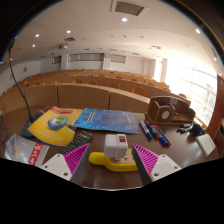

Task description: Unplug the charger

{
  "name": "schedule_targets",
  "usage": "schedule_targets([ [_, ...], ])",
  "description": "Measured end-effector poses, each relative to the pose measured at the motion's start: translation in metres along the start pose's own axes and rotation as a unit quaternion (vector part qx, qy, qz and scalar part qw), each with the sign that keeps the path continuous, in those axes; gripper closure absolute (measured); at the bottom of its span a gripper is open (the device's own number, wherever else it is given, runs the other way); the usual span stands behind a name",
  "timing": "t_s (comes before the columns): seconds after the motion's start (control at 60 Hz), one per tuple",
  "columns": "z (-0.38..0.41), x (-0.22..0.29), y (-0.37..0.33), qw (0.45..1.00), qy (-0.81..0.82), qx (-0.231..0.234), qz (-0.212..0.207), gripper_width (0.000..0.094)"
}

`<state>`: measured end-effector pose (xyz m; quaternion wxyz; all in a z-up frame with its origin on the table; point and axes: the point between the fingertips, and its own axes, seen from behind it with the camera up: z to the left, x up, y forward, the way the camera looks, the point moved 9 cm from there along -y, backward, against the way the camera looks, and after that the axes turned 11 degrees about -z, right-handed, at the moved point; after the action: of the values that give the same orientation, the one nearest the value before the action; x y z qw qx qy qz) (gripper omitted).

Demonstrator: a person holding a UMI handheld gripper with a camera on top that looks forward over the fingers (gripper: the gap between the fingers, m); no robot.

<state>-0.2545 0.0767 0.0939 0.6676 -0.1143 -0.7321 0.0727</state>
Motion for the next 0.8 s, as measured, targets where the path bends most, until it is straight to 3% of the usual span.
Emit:
schedule_targets([
  [0.1,-0.002,-0.003,0.024,1.000,0.008,-0.005,0.002,0.0175],
  [0.217,-0.008,-0.003,0.035,1.000,0.018,-0.016,0.000,0.0523],
  [0.367,-0.007,-0.004,0.034,0.999,0.042,-0.021,0.000,0.0558],
  [0.533,-0.007,-0.003,0.035,0.998,0.054,-0.016,0.006,0.0662],
  [0.733,-0.011,0.001,0.030,0.997,0.075,0.001,0.004,0.0682],
  [0.8,-0.022,0.065,0.015,0.994,0.025,-0.010,-0.106,0.0690],
])
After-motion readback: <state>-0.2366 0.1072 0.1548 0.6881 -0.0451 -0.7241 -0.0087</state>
